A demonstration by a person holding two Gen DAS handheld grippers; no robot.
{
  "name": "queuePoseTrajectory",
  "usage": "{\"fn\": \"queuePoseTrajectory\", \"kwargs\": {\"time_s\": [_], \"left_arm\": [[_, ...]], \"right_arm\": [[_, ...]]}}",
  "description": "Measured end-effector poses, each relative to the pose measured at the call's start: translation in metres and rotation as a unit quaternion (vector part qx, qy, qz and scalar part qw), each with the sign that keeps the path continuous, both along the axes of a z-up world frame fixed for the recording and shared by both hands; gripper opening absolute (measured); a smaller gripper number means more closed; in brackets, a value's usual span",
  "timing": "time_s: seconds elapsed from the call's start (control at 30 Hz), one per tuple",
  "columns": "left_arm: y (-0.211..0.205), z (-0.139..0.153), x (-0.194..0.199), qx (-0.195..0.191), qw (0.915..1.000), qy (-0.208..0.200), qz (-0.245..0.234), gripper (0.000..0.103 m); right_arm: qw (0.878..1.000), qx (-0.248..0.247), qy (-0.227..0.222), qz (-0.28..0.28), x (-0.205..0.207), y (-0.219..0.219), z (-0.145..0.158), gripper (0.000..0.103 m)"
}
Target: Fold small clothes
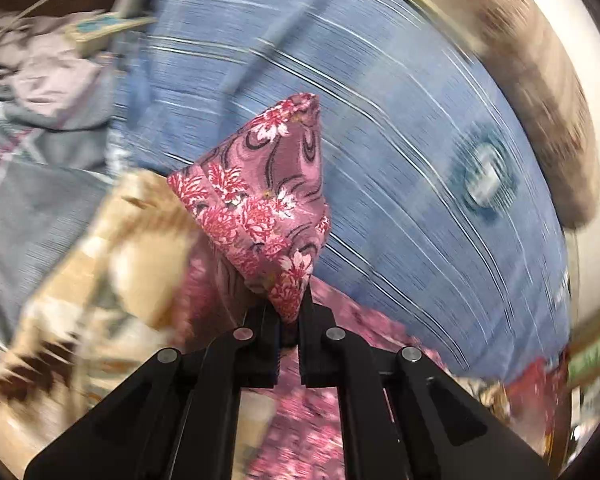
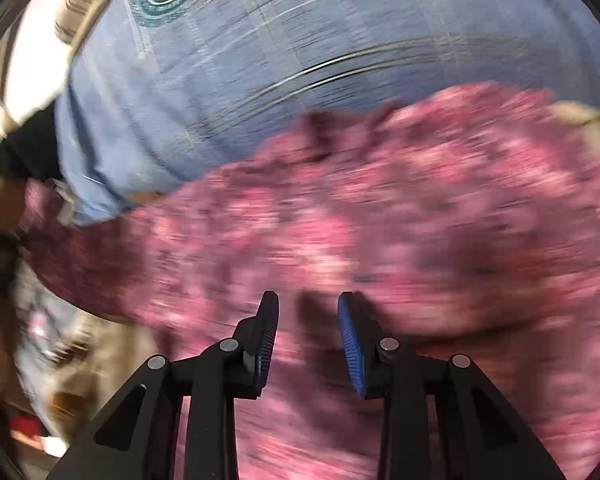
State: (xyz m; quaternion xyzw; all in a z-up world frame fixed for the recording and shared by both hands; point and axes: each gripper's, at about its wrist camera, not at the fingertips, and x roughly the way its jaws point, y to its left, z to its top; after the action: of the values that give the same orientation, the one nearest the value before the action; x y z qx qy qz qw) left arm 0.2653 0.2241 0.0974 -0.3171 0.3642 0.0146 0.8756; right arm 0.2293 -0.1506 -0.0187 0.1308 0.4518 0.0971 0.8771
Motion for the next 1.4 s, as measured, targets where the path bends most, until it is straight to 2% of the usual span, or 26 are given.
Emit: {"fn": "queuePoseTrajectory", "kwargs": {"time_s": [0.03, 0.1, 0.17, 0.2, 0.3, 0.47, 0.53, 0.63, 0.67, 0.7, 0.77, 0.83, 0.9, 0.97, 1.07, 1.17, 1.3, 1.4], "left_arm": [[-0.014, 0.000, 0.003, 0.002, 0.9999, 0.000, -0.011, 0.004], [-0.049, -0.002, 0.009, 0.004, 0.9991, 0.002, -0.042, 0.004], [-0.078, -0.006, 0.013, 0.004, 0.9978, 0.007, -0.065, 0.004], [-0.096, -0.011, 0.016, 0.000, 0.9967, 0.014, -0.080, 0.004], [-0.146, -0.031, 0.025, -0.003, 0.9926, 0.039, -0.115, 0.004], [-0.219, -0.091, 0.039, 0.013, 0.9805, 0.113, -0.160, 0.004], [-0.241, -0.114, 0.041, 0.034, 0.9750, 0.140, -0.170, 0.006], [-0.252, -0.130, 0.038, 0.059, 0.9713, 0.149, -0.176, 0.018], [-0.250, -0.127, 0.034, 0.054, 0.9720, 0.135, -0.185, 0.026], [-0.244, -0.124, 0.033, 0.048, 0.9708, 0.133, -0.194, 0.038], [-0.235, -0.115, 0.024, 0.026, 0.9682, 0.128, -0.214, 0.049], [-0.213, -0.101, 0.008, 0.001, 0.9696, 0.099, -0.224, 0.054], [-0.177, -0.091, -0.016, -0.032, 0.9744, 0.060, -0.214, 0.062], [-0.134, -0.092, -0.036, -0.063, 0.9813, 0.037, -0.178, 0.062], [-0.090, -0.112, -0.039, -0.091, 0.9858, 0.056, -0.130, 0.062], [-0.070, -0.133, -0.035, -0.130, 0.9827, 0.070, -0.111, 0.062], [-0.066, -0.146, -0.035, -0.152, 0.9794, 0.064, -0.116, 0.062], [-0.067, -0.144, -0.032, -0.160, 0.9778, 0.064, -0.120, 0.062]], "right_arm": [[0.999, -0.032, -0.005, -0.004, -0.005, -0.009, 0.003, 0.034], [0.997, -0.073, -0.011, -0.013, -0.015, -0.028, 0.004, 0.044], [0.997, -0.074, -0.009, -0.026, -0.022, -0.051, 0.001, 0.052], [0.997, -0.067, -0.006, -0.034, -0.026, -0.061, -0.003, 0.054], [0.998, -0.006, -0.048, -0.035, -0.044, -0.083, -0.012, 0.055], [0.997, 0.035, -0.055, -0.042, -0.046, -0.094, -0.014, 0.055], [0.996, 0.052, -0.057, -0.042, -0.046, -0.099, -0.015, 0.055], [0.994, 0.080, -0.060, -0.044, -0.047, -0.104, -0.017, 0.055], [0.994, 0.085, -0.061, -0.045, -0.047, -0.104, -0.016, 0.055], [0.993, 0.088, -0.061, -0.045, -0.047, -0.104, -0.016, 0.055], [0.993, 0.087, -0.061, -0.044, -0.046, -0.103, -0.015, 0.055], [0.993, 0.086, -0.060, -0.044, -0.048, -0.104, -0.015, 0.055], [0.993, 0.089, -0.057, -0.045, -0.047, -0.105, -0.014, 0.055], [0.994, 0.083, -0.044, -0.049, -0.043, -0.103, -0.012, 0.055], [0.994, 0.089, -0.034, -0.057, -0.031, -0.090, 0.001, 0.057], [0.995, 0.084, -0.032, -0.031, -0.010, -0.051, 0.015, 0.058], [1.000, 0.019, -0.010, 0.016, 0.017, 0.019, 0.017, 0.065], [0.999, -0.038, 0.021, 0.026, 0.037, 0.059, 0.002, 0.065]]}}
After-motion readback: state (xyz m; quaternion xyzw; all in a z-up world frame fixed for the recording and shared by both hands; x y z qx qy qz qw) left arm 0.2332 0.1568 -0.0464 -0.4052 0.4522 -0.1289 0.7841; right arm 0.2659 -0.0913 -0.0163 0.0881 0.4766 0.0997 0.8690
